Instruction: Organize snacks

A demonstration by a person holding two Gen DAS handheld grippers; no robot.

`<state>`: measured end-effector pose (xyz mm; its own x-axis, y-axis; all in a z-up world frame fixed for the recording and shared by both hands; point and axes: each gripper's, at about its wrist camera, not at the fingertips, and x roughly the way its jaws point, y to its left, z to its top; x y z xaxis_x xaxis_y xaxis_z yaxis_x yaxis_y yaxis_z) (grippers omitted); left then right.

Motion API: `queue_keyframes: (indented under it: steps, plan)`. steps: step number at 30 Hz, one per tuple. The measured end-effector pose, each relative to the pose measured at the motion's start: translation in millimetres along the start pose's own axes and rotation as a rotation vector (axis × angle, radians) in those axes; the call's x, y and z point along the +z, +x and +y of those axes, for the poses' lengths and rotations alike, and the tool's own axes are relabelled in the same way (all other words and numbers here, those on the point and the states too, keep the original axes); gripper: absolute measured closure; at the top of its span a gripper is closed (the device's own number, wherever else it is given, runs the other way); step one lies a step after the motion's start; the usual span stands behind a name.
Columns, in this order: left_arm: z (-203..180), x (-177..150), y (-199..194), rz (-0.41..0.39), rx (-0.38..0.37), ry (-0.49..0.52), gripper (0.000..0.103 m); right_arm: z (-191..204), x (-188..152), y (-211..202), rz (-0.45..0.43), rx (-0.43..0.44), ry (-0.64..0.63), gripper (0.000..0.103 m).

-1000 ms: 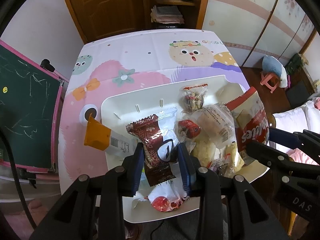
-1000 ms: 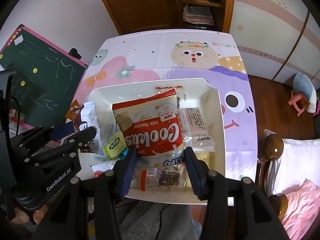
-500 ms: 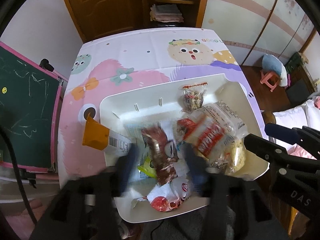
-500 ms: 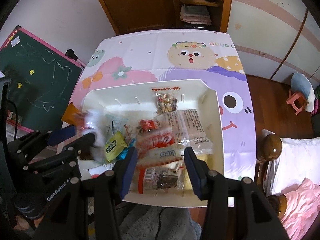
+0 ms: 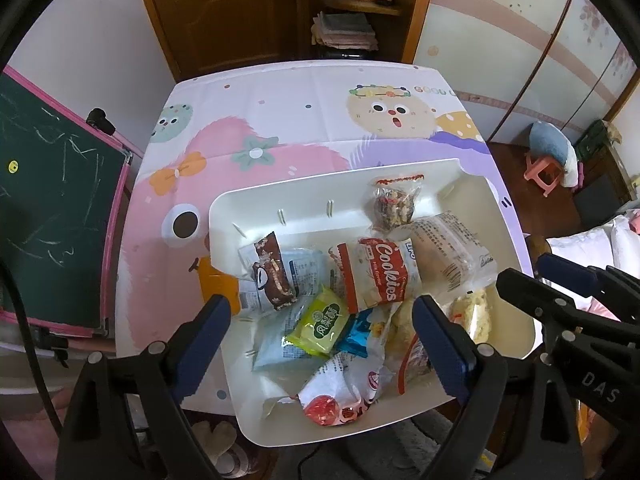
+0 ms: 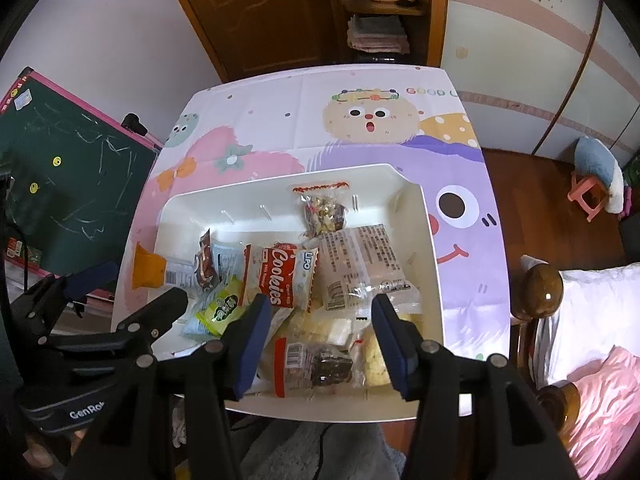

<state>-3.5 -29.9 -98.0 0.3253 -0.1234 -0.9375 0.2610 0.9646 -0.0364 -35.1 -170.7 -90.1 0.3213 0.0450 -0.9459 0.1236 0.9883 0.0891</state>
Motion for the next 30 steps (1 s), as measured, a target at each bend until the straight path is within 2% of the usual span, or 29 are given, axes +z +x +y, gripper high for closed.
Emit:
queue_keyframes:
  steps: [7, 14, 21, 30]
  plan:
    - [6, -7, -10, -0.017, 0.021, -0.017, 0.011, 8, -5, -4, -0.026, -0.013, -0.031, 0.050]
    - [11, -15, -24, -0.022, 0.025, -0.035, 0.011, 16, -12, -15, -0.049, -0.004, -0.056, 0.045]
    - [10, -17, -52, -0.049, 0.025, -0.036, 0.010, 16, -13, -46, -0.096, 0.029, -0.015, 0.044]
    - [12, -9, -90, -0.133, 0.037, -0.056, 0.008, 22, -12, -83, -0.189, -0.005, -0.013, 0.039]
